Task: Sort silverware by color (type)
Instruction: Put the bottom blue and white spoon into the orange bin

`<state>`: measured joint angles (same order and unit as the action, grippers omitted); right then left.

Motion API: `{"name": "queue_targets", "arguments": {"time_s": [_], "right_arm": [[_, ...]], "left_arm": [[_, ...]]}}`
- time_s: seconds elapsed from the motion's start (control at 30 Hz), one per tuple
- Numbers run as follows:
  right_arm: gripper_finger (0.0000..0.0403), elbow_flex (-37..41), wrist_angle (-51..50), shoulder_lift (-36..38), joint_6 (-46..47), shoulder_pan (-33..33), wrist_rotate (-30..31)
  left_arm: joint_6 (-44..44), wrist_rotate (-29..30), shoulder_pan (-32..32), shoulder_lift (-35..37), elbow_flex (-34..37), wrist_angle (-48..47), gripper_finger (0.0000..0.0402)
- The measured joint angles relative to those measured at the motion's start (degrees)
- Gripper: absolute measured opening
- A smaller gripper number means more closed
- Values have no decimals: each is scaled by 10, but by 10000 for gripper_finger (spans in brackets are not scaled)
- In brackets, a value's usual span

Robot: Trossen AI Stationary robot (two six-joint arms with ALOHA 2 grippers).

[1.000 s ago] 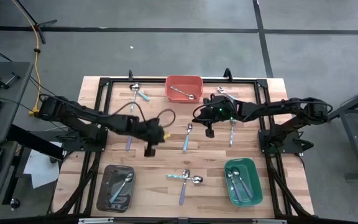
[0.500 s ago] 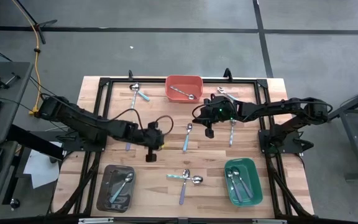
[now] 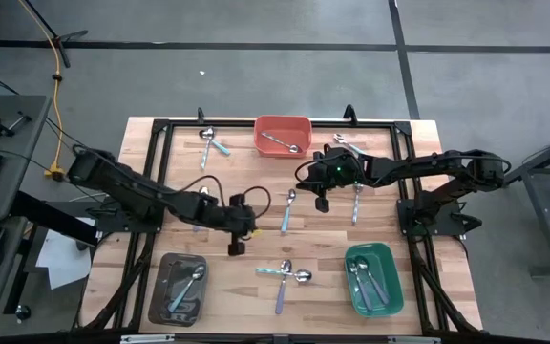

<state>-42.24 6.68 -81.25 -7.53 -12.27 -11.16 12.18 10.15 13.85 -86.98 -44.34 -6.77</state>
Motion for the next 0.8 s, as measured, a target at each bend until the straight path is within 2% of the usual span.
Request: {"name": "queue_targets", "arguments": {"time_s": [0.07,0.2,0.27,0.4,0.6,0.8], "right_arm": [[0,0,-1,0,0,0,0],[0,0,-5,0,-3,0,0],[0,0,-6,0,-2,0,0],[0,0,-9,0,-1,0,0],[0,0,-12,0,0,0,0],[0,0,-17,0,0,0,0]], "left_arm": [[2,-21,1,-28,-12,7,1],[-5,-26,9,-76,-33,5,15],[-14,-28,15,-94,-50,7,33],[-10,-72,22,-123,-84,9,77],[8,-78,42,-157,-112,4,141],[12,-81,70,-204,-145,10,171]]}}
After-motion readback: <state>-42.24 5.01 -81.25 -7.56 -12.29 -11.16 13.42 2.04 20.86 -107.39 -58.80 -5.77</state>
